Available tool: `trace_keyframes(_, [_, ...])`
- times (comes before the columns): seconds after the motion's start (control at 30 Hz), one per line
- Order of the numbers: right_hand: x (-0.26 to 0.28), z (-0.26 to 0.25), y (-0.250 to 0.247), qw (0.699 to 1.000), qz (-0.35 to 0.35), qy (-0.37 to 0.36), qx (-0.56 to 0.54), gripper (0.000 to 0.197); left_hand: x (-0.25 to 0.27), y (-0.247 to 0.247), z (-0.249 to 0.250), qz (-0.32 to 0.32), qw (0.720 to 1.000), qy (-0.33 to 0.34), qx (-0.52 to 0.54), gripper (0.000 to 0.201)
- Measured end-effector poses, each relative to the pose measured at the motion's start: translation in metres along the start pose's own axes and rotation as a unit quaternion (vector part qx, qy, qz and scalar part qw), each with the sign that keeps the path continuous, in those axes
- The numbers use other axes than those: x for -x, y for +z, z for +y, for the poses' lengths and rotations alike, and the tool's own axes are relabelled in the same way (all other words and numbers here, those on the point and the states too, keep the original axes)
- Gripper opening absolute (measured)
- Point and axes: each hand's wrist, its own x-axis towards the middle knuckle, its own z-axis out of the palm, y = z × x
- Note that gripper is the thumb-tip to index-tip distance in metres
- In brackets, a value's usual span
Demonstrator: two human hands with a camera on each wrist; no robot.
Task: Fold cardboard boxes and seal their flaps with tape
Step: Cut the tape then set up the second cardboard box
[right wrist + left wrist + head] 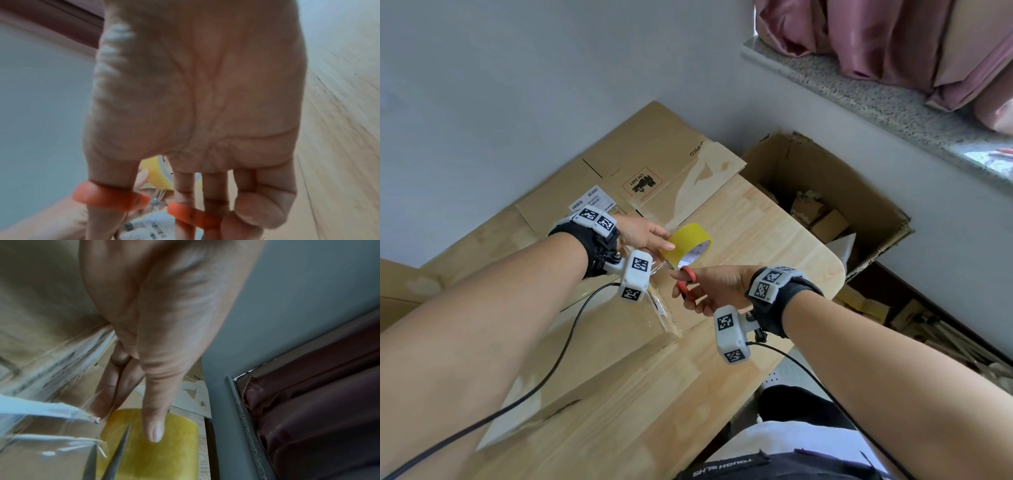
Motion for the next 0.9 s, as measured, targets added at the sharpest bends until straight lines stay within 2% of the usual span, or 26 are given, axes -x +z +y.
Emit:
trace_keyframes(0.1, [-0.003,0.001,0.004,1.0,0.018,-0.015,-0.002,0.035,0.002,0.0,-0.001,0.003,1.0,-0.004,-0.002,0.037])
trace_keyframes(0.2, [-0.002,0.004,0.003,0.999,0.03,-0.015,0.003,0.033,-0.001,-0.002,-0.003,0.008,1.0,-0.009,-0.022,0.049])
trace_keyframes(0.27, [-0.001,0.005,0.002,0.999,0.037,-0.013,0.004,0.033,-0.002,-0.002,-0.003,0.015,1.0,-0.003,-0.018,0.045])
trace_keyframes(0.37, [-0.001,0.004,0.001,0.999,0.042,-0.021,0.006,0.031,-0.003,-0.002,-0.003,0.02,1.0,-0.006,-0.023,0.049])
trace_keyframes(0.53, [-0.003,0.005,0.002,0.998,0.036,-0.044,0.012,0.026,-0.003,0.0,-0.002,0.019,1.0,0.012,-0.004,0.039])
trace_keyframes(0.73, [-0.003,0.008,-0.001,0.998,0.036,-0.055,0.002,0.02,-0.005,-0.002,-0.003,0.025,1.0,0.015,-0.001,0.044])
trace_keyframes(0.9, [-0.008,0.012,-0.004,0.998,0.035,-0.055,-0.016,0.013,-0.002,0.0,0.0,0.025,0.999,0.023,-0.004,0.038])
